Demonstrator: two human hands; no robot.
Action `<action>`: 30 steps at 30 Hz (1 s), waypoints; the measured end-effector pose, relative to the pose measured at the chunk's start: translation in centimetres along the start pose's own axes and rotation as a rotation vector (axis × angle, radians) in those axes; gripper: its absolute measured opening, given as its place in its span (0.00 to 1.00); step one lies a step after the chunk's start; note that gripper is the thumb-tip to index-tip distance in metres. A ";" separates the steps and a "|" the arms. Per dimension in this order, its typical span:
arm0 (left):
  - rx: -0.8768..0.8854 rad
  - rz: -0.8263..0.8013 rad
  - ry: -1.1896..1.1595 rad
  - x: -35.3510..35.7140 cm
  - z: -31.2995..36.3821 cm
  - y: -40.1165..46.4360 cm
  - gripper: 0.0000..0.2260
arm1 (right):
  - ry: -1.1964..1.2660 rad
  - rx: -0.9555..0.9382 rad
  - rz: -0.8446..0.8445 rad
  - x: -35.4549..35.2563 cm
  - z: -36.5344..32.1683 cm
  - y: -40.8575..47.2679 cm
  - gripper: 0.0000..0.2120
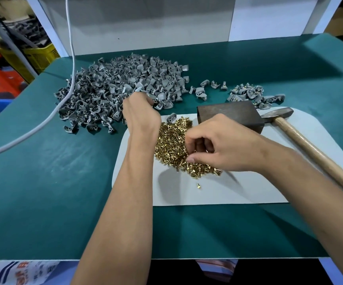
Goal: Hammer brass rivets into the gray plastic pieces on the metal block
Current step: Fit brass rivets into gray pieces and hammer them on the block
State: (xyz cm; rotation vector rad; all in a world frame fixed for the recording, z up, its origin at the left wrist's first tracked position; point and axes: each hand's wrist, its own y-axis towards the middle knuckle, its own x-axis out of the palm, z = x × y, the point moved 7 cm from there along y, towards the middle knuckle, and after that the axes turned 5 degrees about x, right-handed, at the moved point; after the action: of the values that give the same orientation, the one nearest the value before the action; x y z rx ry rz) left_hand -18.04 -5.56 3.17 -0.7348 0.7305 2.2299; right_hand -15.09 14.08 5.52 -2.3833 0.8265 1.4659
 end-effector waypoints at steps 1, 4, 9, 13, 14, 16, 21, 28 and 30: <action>0.004 0.006 0.014 -0.1 -0.1 0.0 0.12 | 0.012 0.023 -0.057 0.1 0.0 0.0 0.10; -0.041 0.012 -0.040 -0.1 -0.5 0.1 0.13 | -0.023 0.075 -0.220 0.9 -0.5 -0.5 0.11; 0.007 0.057 0.051 -0.6 0.2 -0.2 0.15 | -0.164 0.116 -0.330 1.9 -1.9 -0.4 0.07; -0.027 0.024 -0.045 -0.3 0.1 -0.2 0.12 | -0.156 0.233 -0.453 2.4 -1.5 -0.7 0.07; -0.036 0.011 -0.068 -0.1 0.1 -0.2 0.12 | -0.164 0.248 -0.477 2.5 -1.5 -0.8 0.08; -0.013 -0.001 -0.068 0.0 0.5 -0.3 0.12 | -0.194 0.265 -0.511 2.7 -1.6 -0.8 0.09; 0.080 -0.001 -0.037 0.2 1.0 -0.3 0.10 | -0.255 0.282 -0.578 3.2 -1.8 -0.4 0.11; 0.104 -0.056 -0.055 0.9 0.9 -0.1 0.08 | -0.165 0.348 -0.605 2.8 -1.6 -0.9 0.07; 0.089 -0.076 -0.049 1.0 0.8 0.0 0.13 | -0.232 0.340 -0.622 2.9 -2.0 -0.9 0.08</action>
State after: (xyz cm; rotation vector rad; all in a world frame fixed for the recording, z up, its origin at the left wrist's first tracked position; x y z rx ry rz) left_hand -18.88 -4.60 3.10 -0.6519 0.7600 2.1253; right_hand -12.02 12.89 3.84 -1.9184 0.2147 1.1928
